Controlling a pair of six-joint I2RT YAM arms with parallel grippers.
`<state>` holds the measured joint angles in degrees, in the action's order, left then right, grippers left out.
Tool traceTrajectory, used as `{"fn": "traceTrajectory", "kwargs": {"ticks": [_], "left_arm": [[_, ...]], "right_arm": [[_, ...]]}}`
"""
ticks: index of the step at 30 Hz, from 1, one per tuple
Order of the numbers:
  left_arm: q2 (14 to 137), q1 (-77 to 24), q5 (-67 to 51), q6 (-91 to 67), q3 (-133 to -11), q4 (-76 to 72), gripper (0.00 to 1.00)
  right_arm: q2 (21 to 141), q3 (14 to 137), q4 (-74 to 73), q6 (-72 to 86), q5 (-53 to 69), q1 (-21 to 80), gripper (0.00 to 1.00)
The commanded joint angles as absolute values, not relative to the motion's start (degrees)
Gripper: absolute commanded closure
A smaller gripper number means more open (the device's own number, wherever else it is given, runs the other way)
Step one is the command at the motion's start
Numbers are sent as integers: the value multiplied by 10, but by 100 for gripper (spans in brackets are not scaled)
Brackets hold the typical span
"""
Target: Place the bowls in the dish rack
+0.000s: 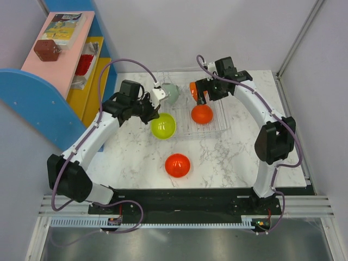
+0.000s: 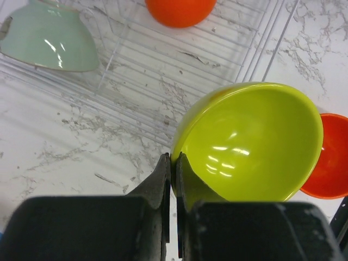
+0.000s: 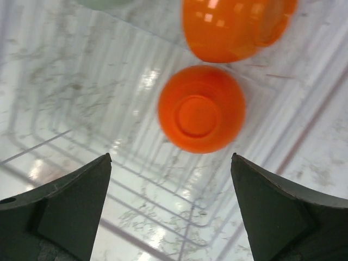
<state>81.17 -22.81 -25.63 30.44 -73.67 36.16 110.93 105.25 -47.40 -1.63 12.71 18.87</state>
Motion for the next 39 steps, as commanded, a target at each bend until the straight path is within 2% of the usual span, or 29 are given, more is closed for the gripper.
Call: {"fn": "traceTrajectory", "kwargs": {"ticks": [1, 7, 14, 22, 39], "left_arm": [[844, -226, -308, 330, -807, 328, 98], [910, -226, -317, 325, -871, 330, 98], [935, -225, -315, 324, -889, 330, 98], [942, -226, -341, 310, -903, 331, 98], [933, -269, -357, 297, -896, 336, 98]], "right_arm": [[1060, 1047, -472, 0, 338, 196, 2], [1036, 991, -447, 18, 534, 192, 2], [1023, 920, -364, 76, 645, 177, 2], [1052, 893, -308, 109, 675, 177, 2], [1079, 906, -294, 125, 670, 190, 2]]}}
